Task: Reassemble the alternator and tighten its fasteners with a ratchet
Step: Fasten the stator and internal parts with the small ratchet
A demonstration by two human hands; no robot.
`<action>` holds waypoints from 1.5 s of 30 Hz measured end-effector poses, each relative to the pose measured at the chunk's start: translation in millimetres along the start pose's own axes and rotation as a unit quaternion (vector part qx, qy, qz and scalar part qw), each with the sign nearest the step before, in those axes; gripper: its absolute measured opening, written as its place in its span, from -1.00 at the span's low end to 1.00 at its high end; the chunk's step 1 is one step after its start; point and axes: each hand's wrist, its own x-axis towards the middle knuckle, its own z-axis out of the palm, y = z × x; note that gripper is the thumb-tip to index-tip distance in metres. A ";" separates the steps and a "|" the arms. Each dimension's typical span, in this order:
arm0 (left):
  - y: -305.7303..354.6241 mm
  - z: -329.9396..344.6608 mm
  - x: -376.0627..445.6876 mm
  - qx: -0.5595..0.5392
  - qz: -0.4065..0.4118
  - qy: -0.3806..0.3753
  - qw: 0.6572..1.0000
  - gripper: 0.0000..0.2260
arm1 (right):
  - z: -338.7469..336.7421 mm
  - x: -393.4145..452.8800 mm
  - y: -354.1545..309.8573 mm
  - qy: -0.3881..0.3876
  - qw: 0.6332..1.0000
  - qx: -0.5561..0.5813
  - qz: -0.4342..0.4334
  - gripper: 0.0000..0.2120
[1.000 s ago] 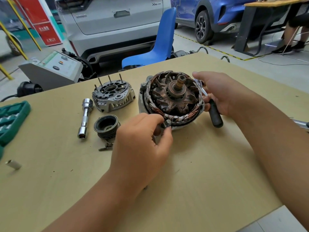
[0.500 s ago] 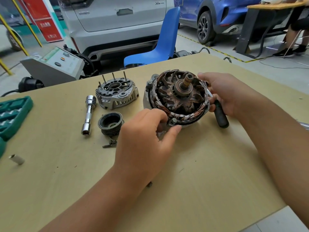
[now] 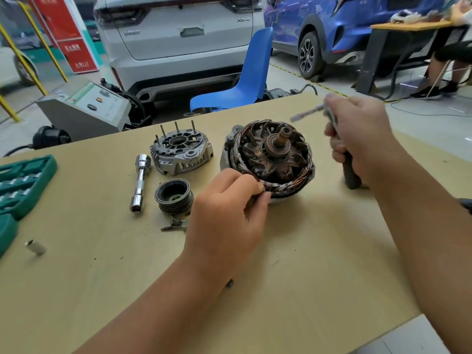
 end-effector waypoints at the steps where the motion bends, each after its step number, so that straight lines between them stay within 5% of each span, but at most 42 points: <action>1: 0.2 -0.6 -0.5 -0.010 -0.011 0.000 1.000 -0.89 | -6.3 -8.1 -7.7 -0.002 0.999 0.005 -0.041 -0.71; 7: -2.1 -0.1 -1.3 -0.024 -0.054 0.000 0.998 -0.81 | -39.3 -83.8 -21.7 -0.129 0.957 -0.081 -0.246 -0.79; 12: -1.7 -1.9 -0.8 -0.017 -0.048 -0.007 0.999 -0.81 | -36.1 -112.8 -8.0 -0.174 0.934 -0.127 -0.284 -0.80; 23: -7.5 1.1 -2.7 -0.021 -0.049 -0.016 0.998 -0.81 | -22.3 -110.1 -13.5 -0.179 0.924 -0.206 -0.268 -0.80; 29: -8.2 1.5 -1.8 -0.024 -0.042 -0.016 0.999 -0.81 | -14.1 -106.0 -42.1 -0.209 0.869 -0.339 -0.293 -0.47; 35: -6.3 -0.5 -1.0 -0.014 -0.031 -0.020 0.999 -0.81 | -4.3 -114.8 -61.5 -0.204 0.821 -0.449 -0.286 -0.47; 45: 3.5 -0.2 -1.1 -0.017 -0.046 -0.002 0.999 -0.83 | -5.6 -120.6 -54.3 -0.138 0.874 -0.419 -0.205 -0.48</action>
